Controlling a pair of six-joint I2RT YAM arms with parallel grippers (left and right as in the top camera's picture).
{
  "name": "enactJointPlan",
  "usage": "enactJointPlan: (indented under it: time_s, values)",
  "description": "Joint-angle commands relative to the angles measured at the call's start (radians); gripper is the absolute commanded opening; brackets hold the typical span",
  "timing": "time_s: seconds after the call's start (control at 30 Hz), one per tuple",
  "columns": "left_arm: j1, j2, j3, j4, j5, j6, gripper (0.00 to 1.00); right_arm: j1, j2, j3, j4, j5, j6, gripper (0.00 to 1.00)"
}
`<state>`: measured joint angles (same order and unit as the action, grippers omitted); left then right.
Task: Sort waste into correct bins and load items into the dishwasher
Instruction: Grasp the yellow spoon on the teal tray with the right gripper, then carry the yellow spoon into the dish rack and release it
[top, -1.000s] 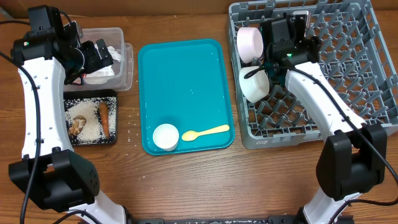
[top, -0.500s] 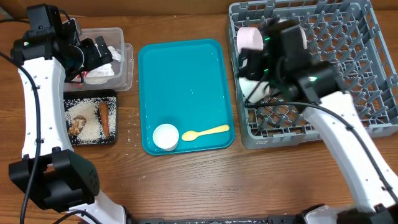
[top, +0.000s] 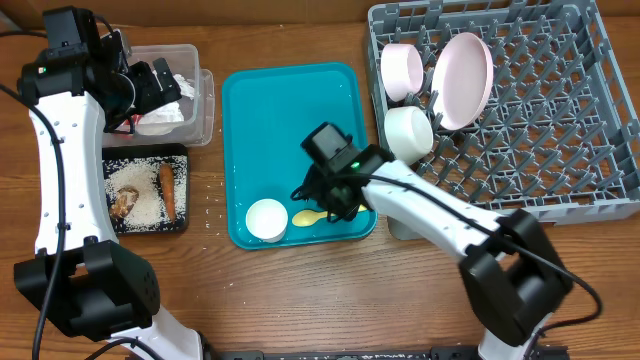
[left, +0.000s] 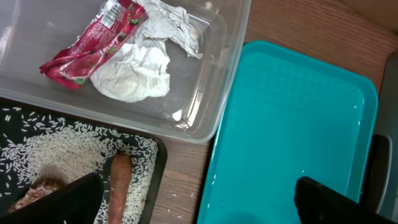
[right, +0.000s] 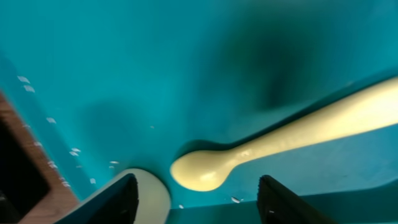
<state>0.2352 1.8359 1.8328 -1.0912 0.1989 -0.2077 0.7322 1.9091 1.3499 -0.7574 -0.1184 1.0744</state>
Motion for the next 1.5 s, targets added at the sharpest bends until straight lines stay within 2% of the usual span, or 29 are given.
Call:
enactJointPlan:
  time_s: [0.0,0.23,0.33,0.43,0.6,0.73,1.03,1.17,1.3,1.47]
  values:
    - [-0.006,0.01,-0.012,0.004,0.008,-0.01,1.0,0.017,0.069,-0.004,-0.012,-0.057,0.053,0.61]
    - [-0.006,0.01,-0.012,0.003,0.008,-0.01,1.0,0.02,0.113,-0.004,-0.028,-0.108,0.057,0.57]
    - [-0.006,0.01,-0.012,0.003,0.008,-0.01,1.0,0.024,0.119,-0.004,-0.034,-0.091,0.081,0.45]
    - [-0.006,0.01,-0.012,0.004,0.008,-0.01,1.0,0.014,0.157,-0.004,-0.026,-0.086,0.083,0.26]
    - [-0.006,0.01,-0.012,0.003,0.006,-0.01,1.0,-0.005,0.164,-0.004,-0.014,-0.084,0.081,0.18]
    - [-0.006,0.01,-0.012,0.004,0.004,-0.01,1.0,-0.019,0.163,-0.002,0.0,-0.074,0.045,0.04]
    - [-0.006,0.01,-0.012,0.004,0.004,-0.01,1.0,-0.053,0.136,0.071,-0.012,-0.053,-0.169,0.04]
    - [-0.006,0.01,-0.012,0.003,0.004,-0.01,1.0,-0.098,0.003,0.187,-0.143,0.052,-0.269,0.04]
    - [-0.006,0.01,-0.012,0.003,0.004,-0.01,1.0,-0.135,-0.18,0.254,-0.195,0.108,-0.281,0.04]
    - [-0.006,0.01,-0.012,0.003,0.004,-0.01,1.0,-0.186,-0.342,0.256,-0.231,0.171,-0.263,0.04]
